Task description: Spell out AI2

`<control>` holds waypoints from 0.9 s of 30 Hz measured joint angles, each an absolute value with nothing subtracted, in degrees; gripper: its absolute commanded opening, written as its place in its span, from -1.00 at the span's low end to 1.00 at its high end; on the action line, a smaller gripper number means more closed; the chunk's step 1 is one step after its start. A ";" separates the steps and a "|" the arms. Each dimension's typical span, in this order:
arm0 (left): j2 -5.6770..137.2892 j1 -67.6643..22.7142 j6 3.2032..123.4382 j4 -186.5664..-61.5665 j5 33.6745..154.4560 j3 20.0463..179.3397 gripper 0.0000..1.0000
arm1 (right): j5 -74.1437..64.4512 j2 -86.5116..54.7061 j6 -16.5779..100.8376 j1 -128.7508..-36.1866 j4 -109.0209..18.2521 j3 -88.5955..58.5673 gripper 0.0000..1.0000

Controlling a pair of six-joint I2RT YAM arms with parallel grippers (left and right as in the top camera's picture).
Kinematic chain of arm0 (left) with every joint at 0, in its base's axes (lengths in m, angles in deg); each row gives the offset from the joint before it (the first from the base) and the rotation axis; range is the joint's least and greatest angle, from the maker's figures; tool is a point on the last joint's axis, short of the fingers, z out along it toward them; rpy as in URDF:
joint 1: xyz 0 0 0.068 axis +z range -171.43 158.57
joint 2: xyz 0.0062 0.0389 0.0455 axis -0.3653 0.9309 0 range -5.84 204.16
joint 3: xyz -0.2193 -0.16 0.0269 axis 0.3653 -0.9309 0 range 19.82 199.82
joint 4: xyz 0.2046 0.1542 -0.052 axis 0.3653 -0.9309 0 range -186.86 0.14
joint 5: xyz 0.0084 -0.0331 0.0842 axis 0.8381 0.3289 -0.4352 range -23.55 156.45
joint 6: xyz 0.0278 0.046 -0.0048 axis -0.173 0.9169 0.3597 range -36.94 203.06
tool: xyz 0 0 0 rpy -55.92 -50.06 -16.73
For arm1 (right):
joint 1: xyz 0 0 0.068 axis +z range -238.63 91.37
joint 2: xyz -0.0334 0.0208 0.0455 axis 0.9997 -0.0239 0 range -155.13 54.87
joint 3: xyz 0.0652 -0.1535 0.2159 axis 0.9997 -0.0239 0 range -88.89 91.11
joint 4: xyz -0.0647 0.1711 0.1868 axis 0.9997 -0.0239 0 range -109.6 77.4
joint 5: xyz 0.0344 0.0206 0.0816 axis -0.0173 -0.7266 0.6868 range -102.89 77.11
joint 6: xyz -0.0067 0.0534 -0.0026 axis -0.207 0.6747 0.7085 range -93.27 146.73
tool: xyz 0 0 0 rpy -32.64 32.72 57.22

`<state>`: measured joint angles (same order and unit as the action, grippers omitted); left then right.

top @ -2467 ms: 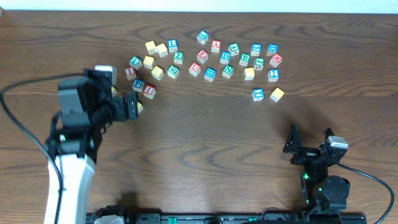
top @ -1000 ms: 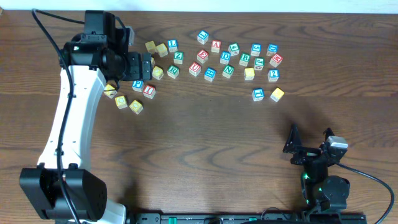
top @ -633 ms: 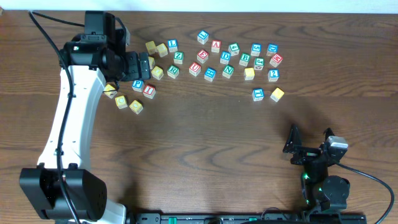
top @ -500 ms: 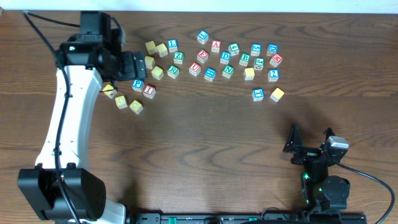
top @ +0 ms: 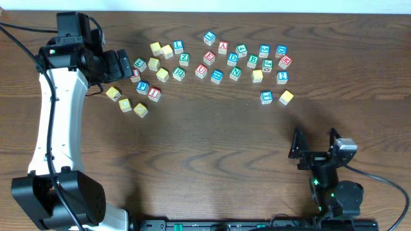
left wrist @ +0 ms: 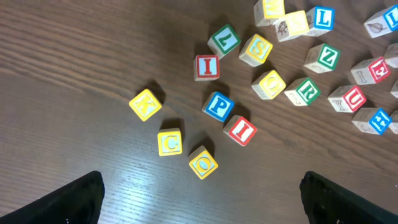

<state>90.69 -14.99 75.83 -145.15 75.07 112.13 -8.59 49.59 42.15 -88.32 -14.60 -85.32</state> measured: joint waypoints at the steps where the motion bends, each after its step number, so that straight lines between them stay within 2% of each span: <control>1: 90.69 -14.99 75.88 -145.08 75.07 112.13 0.98 | -8.31 47.84 42.24 -88.32 -15.28 -83.74 0.99; 11: 90.69 -14.99 77.39 -145.04 75.09 112.20 0.99 | -3.37 16.96 41.65 -88.32 -30.58 -47.88 0.98; 16: 90.69 -14.99 77.54 -144.99 75.12 112.24 0.99 | 0.30 -2.01 39.42 -88.29 -48.81 -22.19 0.98; 20: 90.69 -14.99 77.54 -145.02 75.12 112.26 0.99 | 4.08 -16.07 37.54 -88.29 -58.09 -3.13 0.99; 27: 90.69 -14.99 77.56 -145.02 75.09 112.35 0.99 | 9.07 -38.64 36.29 -86.33 -67.03 22.92 0.99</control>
<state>90.69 -14.99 77.56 -145.02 75.09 112.35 9.07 -38.64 36.29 -86.33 -67.03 22.92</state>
